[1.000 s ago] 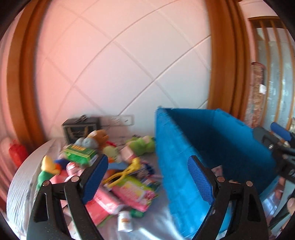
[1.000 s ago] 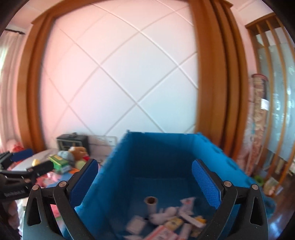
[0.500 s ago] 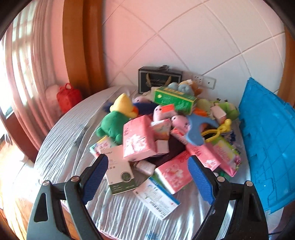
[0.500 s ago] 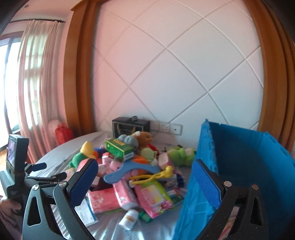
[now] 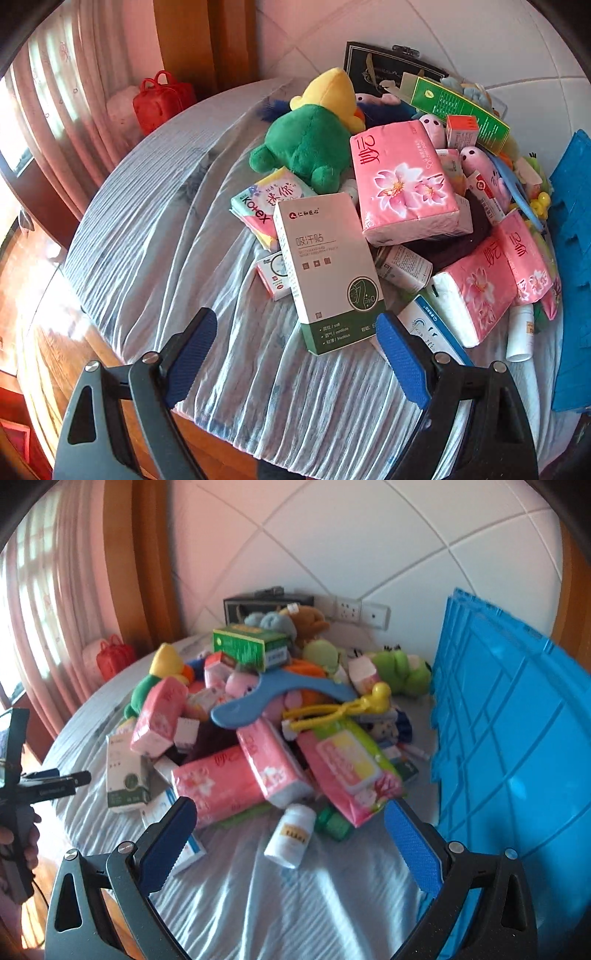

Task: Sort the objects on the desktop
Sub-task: 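Move both tools back from the crate to the pile, then grasp the white sweat-patch box with the left tool while the right grasps the paracetamol box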

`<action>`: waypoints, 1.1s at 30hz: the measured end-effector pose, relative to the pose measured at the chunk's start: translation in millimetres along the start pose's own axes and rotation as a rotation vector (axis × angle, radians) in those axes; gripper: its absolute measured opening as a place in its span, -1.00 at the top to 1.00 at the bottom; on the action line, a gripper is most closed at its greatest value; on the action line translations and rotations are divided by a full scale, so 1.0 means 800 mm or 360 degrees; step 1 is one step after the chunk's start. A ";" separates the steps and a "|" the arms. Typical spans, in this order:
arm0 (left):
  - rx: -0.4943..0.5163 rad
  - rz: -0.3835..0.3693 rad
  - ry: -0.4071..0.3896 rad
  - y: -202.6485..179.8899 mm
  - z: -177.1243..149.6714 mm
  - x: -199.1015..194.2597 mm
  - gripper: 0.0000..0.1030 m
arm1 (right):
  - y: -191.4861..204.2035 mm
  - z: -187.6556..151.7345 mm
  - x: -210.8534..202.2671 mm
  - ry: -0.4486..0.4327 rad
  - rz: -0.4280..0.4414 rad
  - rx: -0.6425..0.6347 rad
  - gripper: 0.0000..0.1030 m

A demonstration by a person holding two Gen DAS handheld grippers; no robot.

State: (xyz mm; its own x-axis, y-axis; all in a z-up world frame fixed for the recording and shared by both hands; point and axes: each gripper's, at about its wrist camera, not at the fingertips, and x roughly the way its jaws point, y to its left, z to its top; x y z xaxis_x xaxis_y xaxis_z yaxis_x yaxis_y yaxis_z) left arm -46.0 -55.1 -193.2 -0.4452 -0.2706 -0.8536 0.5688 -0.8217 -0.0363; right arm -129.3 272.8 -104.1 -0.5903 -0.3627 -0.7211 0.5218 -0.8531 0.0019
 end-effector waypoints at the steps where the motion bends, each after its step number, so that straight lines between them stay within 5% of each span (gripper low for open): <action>1: 0.0009 -0.0008 0.0013 -0.003 0.003 0.008 -0.72 | 0.002 -0.005 0.008 0.0035 -0.0007 0.0009 -1.00; 14: 0.0035 -0.0077 0.0146 -0.036 0.033 0.115 -0.79 | 0.022 -0.043 0.069 0.0336 -0.0043 0.0058 -1.00; 19: 0.0098 -0.0111 0.0118 -0.028 0.017 0.105 -0.75 | 0.041 -0.054 0.088 0.0418 -0.0005 0.0017 -1.00; 27: 0.0199 -0.0137 0.0253 0.015 -0.043 0.073 -0.75 | 0.121 -0.062 0.136 0.0548 0.0220 -0.0232 -1.00; 33: 0.0213 -0.0117 0.0272 0.018 -0.032 0.076 -0.80 | 0.178 -0.066 0.179 0.0621 0.0309 -0.0453 -1.00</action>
State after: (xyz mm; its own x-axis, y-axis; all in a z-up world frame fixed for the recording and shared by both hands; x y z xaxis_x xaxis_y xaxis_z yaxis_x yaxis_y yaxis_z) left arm -46.9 -70.8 -259.0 -0.3520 -0.1280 -0.9272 0.4371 -0.8984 -0.0419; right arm -107.1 119.4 -243.7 -0.2209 -0.2912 -0.9308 0.7779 -0.6283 0.0119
